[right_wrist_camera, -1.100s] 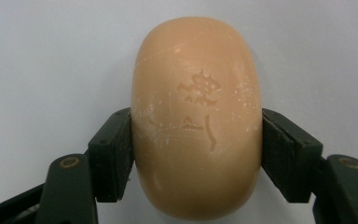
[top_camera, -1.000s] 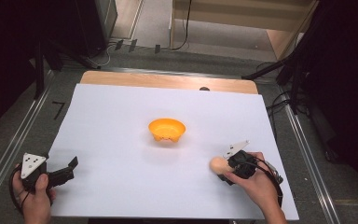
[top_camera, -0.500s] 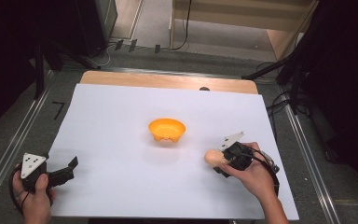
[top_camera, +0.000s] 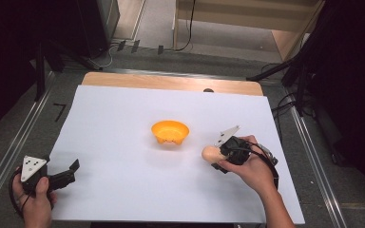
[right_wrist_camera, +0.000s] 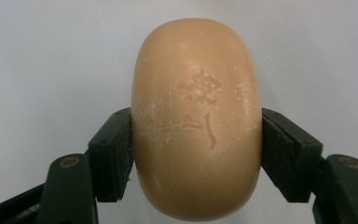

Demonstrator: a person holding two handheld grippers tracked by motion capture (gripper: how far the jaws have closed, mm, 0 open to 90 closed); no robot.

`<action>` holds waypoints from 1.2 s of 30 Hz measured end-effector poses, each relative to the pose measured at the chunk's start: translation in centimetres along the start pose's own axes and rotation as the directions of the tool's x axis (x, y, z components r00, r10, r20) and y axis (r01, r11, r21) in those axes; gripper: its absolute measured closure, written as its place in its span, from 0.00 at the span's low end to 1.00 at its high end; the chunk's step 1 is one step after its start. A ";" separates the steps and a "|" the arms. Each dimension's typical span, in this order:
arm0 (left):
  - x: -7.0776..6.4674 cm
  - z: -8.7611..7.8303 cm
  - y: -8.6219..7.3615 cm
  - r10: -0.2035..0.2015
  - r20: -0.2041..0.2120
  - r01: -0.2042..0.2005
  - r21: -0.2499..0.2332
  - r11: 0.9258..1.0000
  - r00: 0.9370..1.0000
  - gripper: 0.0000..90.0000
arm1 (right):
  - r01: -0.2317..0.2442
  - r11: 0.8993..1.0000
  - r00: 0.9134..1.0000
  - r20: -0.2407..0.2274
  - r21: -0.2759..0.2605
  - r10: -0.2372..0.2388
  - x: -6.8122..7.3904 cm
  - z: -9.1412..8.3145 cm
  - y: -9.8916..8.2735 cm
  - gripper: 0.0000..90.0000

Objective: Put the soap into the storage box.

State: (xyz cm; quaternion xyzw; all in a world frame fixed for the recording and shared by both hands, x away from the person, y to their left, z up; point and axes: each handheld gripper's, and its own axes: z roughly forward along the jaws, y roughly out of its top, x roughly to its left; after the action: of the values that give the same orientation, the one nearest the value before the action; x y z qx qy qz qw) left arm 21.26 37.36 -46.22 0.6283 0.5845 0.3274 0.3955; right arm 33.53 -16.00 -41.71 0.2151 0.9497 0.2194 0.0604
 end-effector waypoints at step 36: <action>0.1 0.0 0.0 -0.017 -0.001 0.017 0.001 1.000 1.000 0.00 | 0.088 0.995 0.994 -0.062 -0.046 -0.091 -2.4 -1.0 8.2 0.38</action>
State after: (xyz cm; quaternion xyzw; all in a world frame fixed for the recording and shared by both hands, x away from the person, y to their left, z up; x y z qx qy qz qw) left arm 21.31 37.50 -46.23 0.6232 0.5902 0.3242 0.3977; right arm 38.68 -10.76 -37.12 0.1639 0.9549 0.2435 0.0443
